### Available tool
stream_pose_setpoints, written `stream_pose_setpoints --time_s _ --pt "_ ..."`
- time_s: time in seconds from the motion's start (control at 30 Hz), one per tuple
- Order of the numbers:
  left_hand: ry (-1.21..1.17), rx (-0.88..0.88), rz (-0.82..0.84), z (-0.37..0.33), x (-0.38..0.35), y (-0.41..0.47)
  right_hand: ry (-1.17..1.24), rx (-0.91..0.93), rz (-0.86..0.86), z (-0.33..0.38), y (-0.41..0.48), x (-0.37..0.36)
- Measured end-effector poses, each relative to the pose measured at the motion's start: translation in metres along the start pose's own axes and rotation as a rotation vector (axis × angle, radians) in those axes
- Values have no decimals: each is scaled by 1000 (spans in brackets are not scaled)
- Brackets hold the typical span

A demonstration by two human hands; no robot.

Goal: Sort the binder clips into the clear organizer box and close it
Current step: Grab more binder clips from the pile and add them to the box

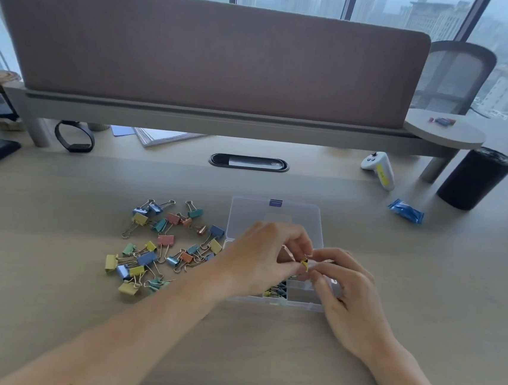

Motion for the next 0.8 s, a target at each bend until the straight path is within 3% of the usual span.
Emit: stream_pose_setpoints --time_s 0.17,0.4,0.8 --pt "77 -24 8 0 -3 -1 33 -95 -100 -9 0 11" --pt "316 -115 -77 -16 -6 -7 39 -66 -33 0 0 7" --pt "119 -66 5 -4 0 -10 -44 37 -94 5 0 12"
Point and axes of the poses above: each hand's wrist, its own y-axis towards the middle knuckle, its own x-axis out of the back of the hand, z = x × y, the point moved 8 cm from there along y, towards the middle knuckle, and after that the axes turned 6 degrees about x, right-handed, at the moved point
